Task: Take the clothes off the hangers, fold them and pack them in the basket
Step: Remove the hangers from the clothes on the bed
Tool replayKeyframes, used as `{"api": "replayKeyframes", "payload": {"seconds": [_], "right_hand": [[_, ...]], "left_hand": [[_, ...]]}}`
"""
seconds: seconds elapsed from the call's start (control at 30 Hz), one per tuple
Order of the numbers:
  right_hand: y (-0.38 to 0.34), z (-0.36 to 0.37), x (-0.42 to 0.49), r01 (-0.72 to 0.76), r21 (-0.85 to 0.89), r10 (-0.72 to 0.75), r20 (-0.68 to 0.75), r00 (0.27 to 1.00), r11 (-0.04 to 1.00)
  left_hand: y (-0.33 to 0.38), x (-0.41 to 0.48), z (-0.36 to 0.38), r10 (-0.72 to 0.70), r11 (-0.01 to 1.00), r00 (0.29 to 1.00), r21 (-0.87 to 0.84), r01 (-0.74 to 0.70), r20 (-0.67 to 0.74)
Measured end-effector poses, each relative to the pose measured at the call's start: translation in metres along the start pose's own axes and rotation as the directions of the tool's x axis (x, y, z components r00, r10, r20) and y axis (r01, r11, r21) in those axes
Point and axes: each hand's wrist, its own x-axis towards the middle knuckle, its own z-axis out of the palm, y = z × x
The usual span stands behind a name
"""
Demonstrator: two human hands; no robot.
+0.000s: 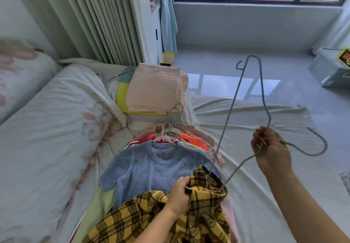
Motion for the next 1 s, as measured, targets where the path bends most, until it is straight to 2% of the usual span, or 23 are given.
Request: {"api": "replayKeyframes", "payload": {"seconds": [0.17, 0.27, 0.33, 0.47, 0.57, 0.77, 1.0], "right_hand": [[-0.039, -0.037, 0.014, 0.03, 0.147, -0.025, -0.036, 0.999, 0.989], [-0.067, -0.069, 0.015, 0.098, 0.232, -0.082, -0.079, 0.994, 0.968], [-0.082, -0.09, 0.016, 0.103, 0.228, -0.085, -0.088, 0.993, 0.968], [-0.081, -0.133, 0.011, 0.016, -0.003, -0.017, -0.099, 0.995, 1.0], [-0.067, -0.164, 0.005, -0.004, -0.232, -0.012, -0.07, 0.997, 0.973], [-0.035, -0.194, 0.028, -0.031, -0.62, 0.018, -0.027, 0.999, 0.784], [-0.015, -0.184, 0.107, 0.012, -0.854, 0.001, 0.015, 1.0, 0.521]], "left_hand": [[0.016, -0.015, -0.009, -0.116, 0.96, 0.987, -0.266, 0.084, -0.108], [0.019, -0.026, -0.012, -0.147, 0.949, 0.972, -0.304, 0.087, -0.181], [0.021, -0.037, -0.011, -0.17, 0.933, 0.96, -0.349, 0.084, -0.222], [0.022, -0.056, 0.001, -0.193, 0.899, 0.962, -0.429, 0.095, -0.191], [0.024, -0.065, 0.019, -0.185, 0.88, 0.959, -0.471, 0.064, -0.215], [0.034, -0.056, 0.048, -0.211, 0.837, 0.951, -0.544, 0.057, -0.225], [0.023, 0.029, 0.055, -0.324, 0.81, 0.928, -0.56, 0.171, -0.185]]}}
